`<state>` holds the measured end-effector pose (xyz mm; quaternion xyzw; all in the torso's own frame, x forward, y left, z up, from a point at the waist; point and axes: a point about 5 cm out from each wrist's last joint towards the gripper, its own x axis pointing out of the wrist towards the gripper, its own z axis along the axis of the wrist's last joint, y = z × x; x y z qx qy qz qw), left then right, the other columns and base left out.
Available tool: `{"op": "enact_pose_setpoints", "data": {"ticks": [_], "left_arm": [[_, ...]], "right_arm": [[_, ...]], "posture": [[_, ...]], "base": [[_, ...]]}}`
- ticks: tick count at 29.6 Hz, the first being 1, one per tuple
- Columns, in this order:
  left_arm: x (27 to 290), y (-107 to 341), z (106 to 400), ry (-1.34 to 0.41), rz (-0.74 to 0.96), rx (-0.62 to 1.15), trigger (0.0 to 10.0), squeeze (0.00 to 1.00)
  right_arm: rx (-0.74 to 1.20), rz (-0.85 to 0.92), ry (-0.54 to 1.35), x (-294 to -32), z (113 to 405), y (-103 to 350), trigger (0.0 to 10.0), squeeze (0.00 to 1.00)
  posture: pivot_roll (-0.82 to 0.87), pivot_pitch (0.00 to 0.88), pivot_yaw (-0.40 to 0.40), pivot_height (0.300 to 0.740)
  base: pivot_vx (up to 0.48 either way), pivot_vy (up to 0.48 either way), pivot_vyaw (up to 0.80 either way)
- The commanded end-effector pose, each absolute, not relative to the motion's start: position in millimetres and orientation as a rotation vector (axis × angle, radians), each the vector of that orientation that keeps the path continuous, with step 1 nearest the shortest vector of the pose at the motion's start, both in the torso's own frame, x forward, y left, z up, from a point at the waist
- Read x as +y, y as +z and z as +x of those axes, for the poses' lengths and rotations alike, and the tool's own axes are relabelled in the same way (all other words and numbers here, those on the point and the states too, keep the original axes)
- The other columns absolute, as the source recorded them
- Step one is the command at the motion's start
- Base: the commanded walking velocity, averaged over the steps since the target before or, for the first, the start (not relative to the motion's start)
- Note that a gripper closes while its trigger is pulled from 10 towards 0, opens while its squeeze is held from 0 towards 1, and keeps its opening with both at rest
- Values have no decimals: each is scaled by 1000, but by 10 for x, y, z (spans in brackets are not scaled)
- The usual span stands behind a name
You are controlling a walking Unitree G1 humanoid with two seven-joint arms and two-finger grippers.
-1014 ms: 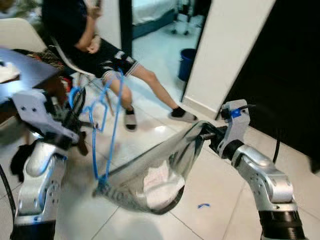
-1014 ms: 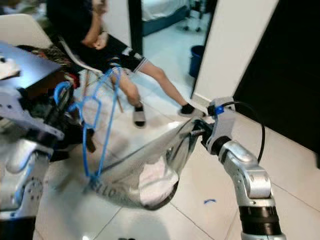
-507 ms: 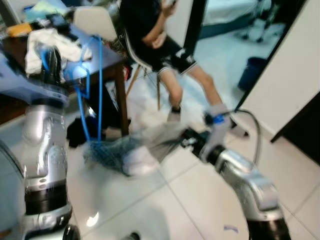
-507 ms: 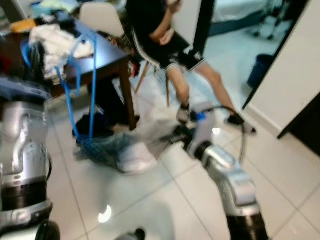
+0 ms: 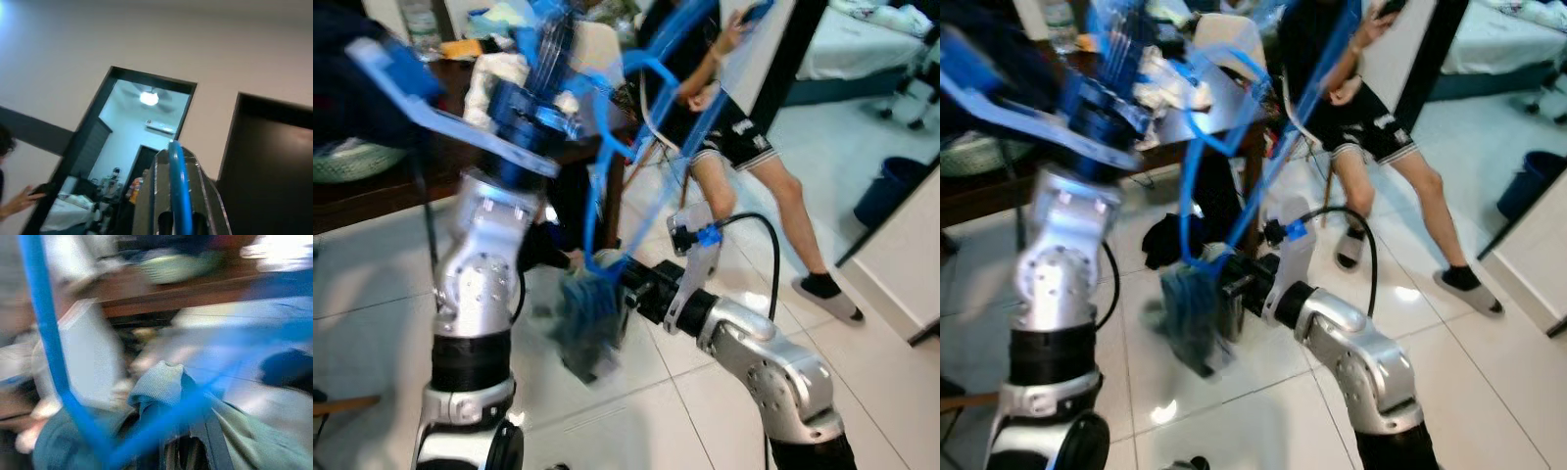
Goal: Hang hanger
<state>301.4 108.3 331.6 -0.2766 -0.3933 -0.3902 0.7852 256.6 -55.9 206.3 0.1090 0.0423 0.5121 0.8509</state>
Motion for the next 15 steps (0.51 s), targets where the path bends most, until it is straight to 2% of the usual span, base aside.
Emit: {"op": "enact_pose_setpoints", "data": {"ticks": [1,2,3,4,5,6,7,9,14,15], "left_arm": [[1038,3245,3046,-838,-526,-829,10000,0],[1019,3225,3073,-833,-493,-823,10000,0],[976,3205,3108,-823,-386,-822,10000,0],[976,3205,3108,-823,-386,-822,10000,0],[914,3166,3178,-790,-143,-820,10000,0],[893,3147,3203,-777,-28,-818,10000,0],[893,3147,3203,-777,-28,-818,10000,0],[1001,3184,3299,-650,150,-843,10000,0],[1113,3280,3329,-546,217,-886,10000,0],[1142,3324,3318,-502,275,-921,10000,0]], "right_arm": [[118,228,1174,-509,2453,2050,10000,0],[126,219,1197,-503,2420,2041,10000,0],[125,259,1217,-504,2397,2061,10000,0],[125,259,1217,-504,2397,2061,10000,0],[111,324,1253,-510,2358,2118,10000,0],[103,344,1270,-514,2339,2146,10000,0],[103,344,1270,-514,2339,2146,10000,0],[122,309,1273,-543,2313,2114,10000,0],[158,288,1245,-579,2319,2056,10000,0],[161,299,1248,-596,2313,2058,10000,0]], "posture": [[85,125,-83,740],[85,125,-83,740],[85,123,-85,740],[85,123,-85,740],[81,124,-83,740],[81,124,-83,740],[81,124,-83,740],[69,127,-75,740],[74,128,-77,740],[76,128,-76,740]], "base": [[0,0,800],[0,0,800],[0,0,800],[0,0,800],[0,0,800],[0,0,800],[0,0,800],[0,0,400],[0,0,0],[0,0,0]]}}
